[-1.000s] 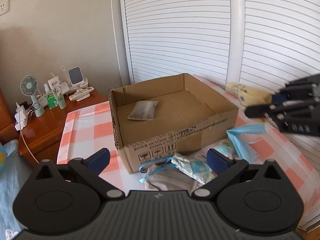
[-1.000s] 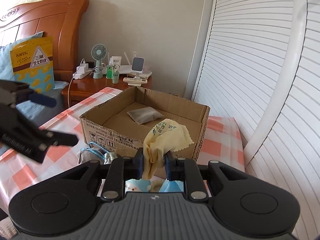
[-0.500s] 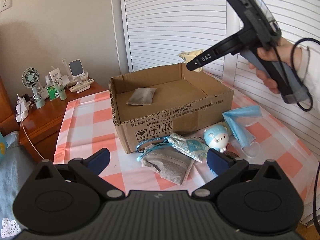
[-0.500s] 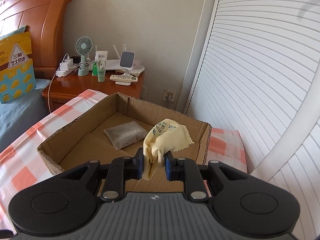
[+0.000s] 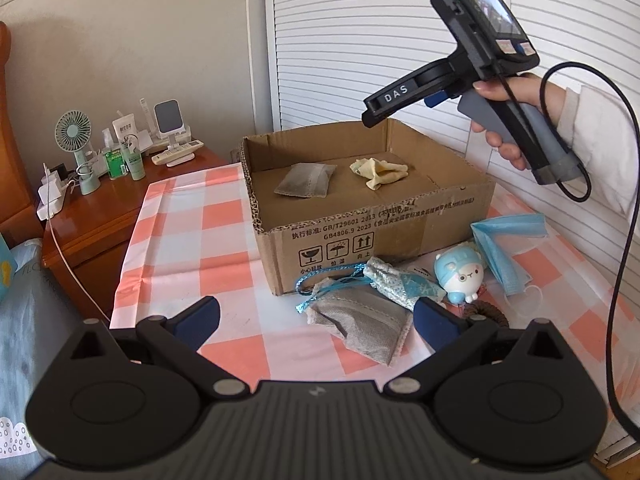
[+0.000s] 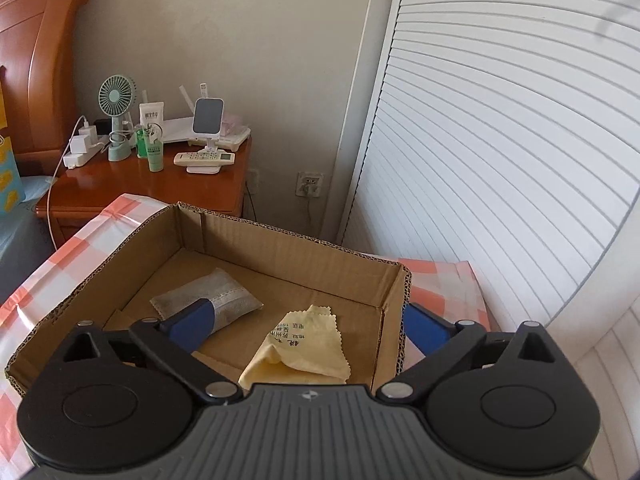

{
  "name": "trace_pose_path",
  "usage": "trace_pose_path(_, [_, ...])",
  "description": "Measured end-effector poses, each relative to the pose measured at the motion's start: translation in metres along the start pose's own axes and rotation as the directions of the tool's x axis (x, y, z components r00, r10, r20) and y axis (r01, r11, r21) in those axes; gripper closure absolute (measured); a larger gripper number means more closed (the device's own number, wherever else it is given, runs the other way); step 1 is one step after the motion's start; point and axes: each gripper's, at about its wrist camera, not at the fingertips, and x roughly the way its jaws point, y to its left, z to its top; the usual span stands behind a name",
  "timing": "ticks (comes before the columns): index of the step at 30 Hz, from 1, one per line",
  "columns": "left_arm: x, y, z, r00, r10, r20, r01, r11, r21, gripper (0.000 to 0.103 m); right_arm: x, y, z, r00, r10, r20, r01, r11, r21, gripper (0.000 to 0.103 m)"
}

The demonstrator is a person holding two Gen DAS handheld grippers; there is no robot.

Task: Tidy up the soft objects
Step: 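Carry the yellow cloth into the box and open the right tool, then move both tools back toward the remaining items on the table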

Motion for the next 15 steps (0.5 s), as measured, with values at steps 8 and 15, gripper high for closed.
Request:
trace_pose_path(8, [-0.007, -0.006, -0.001, 1.0, 0.001, -0.004, -0.001, 1.0, 0.026, 0.001, -0.041, 0.006, -0.017, 1.0, -0.001, 0.007, 0.001, 1.0, -0.016, 0.0])
trace_pose_path(15, [-0.012, -0.016, -0.003, 1.0, 0.002, -0.012, -0.002, 0.998, 0.063, 0.001, -0.078, 0.004, -0.055, 1.0, 0.01, 0.016, -0.011, 0.999, 0.041, 0.0])
